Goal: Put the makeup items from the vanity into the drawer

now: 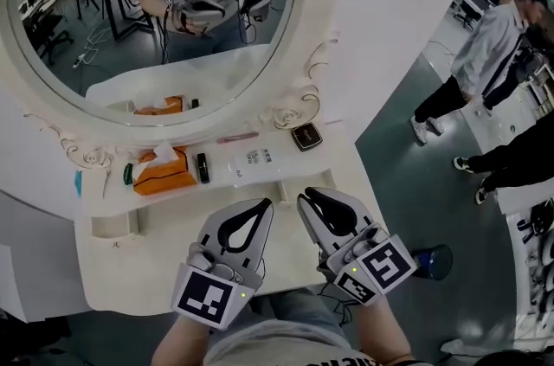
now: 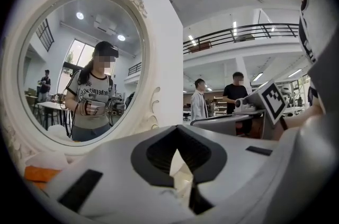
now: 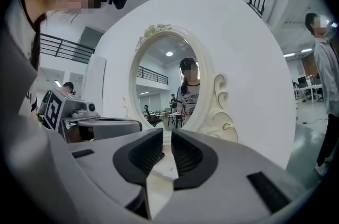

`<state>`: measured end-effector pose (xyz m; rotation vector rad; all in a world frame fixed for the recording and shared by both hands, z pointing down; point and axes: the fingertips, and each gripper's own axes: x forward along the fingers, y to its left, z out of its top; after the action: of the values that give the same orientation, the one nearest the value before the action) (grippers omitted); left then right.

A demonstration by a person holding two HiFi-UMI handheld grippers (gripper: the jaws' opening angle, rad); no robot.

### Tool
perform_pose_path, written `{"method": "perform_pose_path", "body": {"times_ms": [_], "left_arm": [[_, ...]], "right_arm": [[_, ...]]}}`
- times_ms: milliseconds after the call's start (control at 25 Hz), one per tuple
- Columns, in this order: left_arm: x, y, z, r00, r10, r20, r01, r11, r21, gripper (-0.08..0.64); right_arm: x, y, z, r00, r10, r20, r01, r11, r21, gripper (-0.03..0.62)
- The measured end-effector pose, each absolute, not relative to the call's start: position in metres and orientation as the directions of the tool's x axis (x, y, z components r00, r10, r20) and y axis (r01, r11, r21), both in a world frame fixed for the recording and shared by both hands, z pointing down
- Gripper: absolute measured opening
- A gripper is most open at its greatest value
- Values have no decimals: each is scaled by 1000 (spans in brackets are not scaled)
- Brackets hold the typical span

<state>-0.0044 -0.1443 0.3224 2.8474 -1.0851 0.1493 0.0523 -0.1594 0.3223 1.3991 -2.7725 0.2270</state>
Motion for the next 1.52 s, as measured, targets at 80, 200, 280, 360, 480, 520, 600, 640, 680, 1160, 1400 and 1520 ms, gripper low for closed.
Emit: {"method": "perform_pose_path", "body": {"times_ms": [80,200,280,360,480,520,600,640,680,1160,1400,1520], "left_arm": [[0,-149,324,736,-665,129,-675,-736,51,9],[4,-158,327,722,-678,137,-689,-723,50,9],[7,-163,328,714,-686,143,-697,-715,50,9],[8,-167,330,705,-693,149,-706,-706,52,9],[10,-174,333,690,-707,157,-721,-690,58,9],[10,-176,335,685,-711,159,-725,-686,59,11],[11,-180,337,678,-717,164,-733,-678,63,11],[11,-182,339,674,-720,167,-736,-674,64,9],[11,-184,340,670,-723,171,-739,-670,66,9],[10,-199,352,635,-747,196,-770,-633,80,11],[6,-202,358,622,-755,207,-780,-620,85,9],[3,-205,361,616,-758,214,-785,-613,87,9]], "right_arm": [[59,-169,326,-597,-796,100,-802,586,-118,81],[69,-184,335,-597,-792,123,-802,586,-117,87],[75,-195,342,-595,-792,139,-804,583,-121,95],[81,-204,349,-591,-791,157,-806,578,-126,101],[89,-219,360,-585,-789,186,-811,571,-127,117],[92,-224,365,-581,-790,196,-814,567,-127,118],[98,-233,375,-573,-791,214,-819,559,-129,129],[100,-238,381,-570,-790,225,-821,555,-131,138],[102,-243,386,-566,-789,237,-824,551,-132,144],[118,-283,442,-520,-768,375,-849,511,-131,221],[127,-301,467,-478,-758,444,-871,474,-128,252],[130,-308,479,-454,-753,476,-882,456,-121,270]]}}
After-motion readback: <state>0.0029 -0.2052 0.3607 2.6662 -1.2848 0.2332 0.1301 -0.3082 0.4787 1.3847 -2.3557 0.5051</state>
